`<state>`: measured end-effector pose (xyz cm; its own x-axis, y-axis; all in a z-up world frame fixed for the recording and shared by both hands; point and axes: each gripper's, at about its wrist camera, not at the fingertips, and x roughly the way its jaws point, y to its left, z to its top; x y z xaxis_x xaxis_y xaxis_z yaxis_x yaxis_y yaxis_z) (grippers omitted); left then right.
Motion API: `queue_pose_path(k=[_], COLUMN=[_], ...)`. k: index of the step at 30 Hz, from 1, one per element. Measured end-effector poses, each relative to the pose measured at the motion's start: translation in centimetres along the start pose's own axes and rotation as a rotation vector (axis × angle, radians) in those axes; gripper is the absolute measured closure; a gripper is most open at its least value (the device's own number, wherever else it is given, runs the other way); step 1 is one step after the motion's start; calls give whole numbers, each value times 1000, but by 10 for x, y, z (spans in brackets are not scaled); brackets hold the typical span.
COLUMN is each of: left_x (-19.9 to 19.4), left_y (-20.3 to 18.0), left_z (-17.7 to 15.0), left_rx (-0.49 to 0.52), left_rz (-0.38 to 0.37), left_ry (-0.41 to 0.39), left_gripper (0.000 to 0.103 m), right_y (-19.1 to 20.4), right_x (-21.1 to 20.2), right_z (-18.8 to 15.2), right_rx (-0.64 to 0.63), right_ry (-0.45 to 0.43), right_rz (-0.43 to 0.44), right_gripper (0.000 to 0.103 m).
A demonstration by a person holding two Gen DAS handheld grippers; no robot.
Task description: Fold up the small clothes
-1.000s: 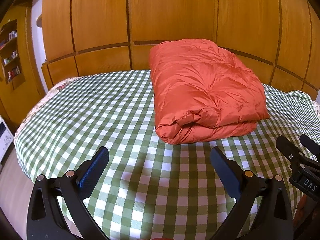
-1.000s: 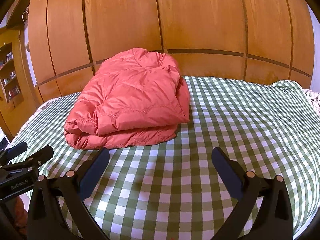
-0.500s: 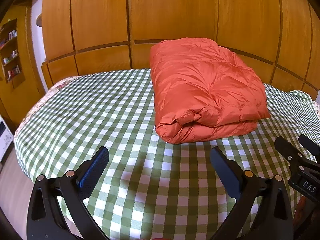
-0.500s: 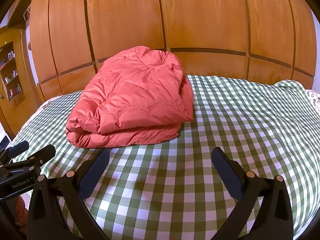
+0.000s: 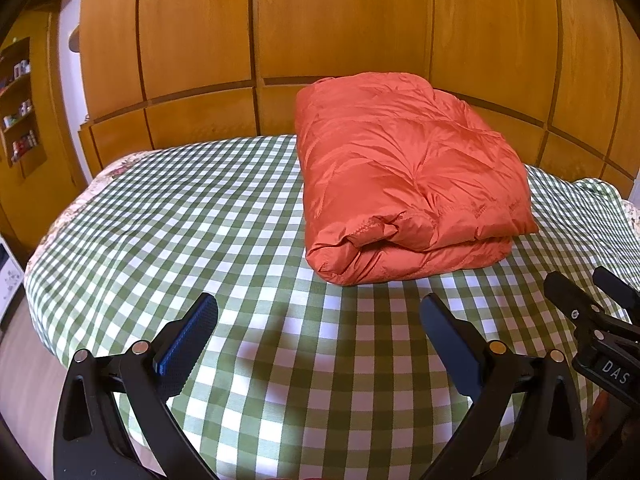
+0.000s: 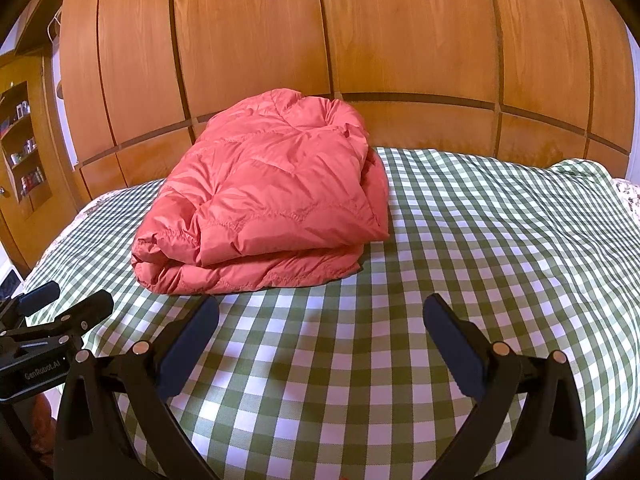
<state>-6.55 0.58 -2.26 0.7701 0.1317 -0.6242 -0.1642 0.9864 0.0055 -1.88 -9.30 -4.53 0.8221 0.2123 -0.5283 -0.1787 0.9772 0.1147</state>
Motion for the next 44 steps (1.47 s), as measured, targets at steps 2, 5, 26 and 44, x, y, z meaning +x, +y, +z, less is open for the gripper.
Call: queue_pose_path(k=[2,5,26,44], left_x=[0,2,14,69], left_y=[-1,-1,0,31], left_z=[0,0,-2,12], left_rx=[1,1,-16,-70], left_rz=[-4,-9,-28,-4], left_ry=[3,8,58,202], left_gripper=[3,3,3,3], right_y=[0,1,0,-92], right_x=[1,2,14,66], right_z=[0,-1,-3,32], right_rx=[-1,-1,-1,66], right_ry=[5,10,35,97], right_rz=[0,2,14,-244], right_gripper=[2,2,2,2])
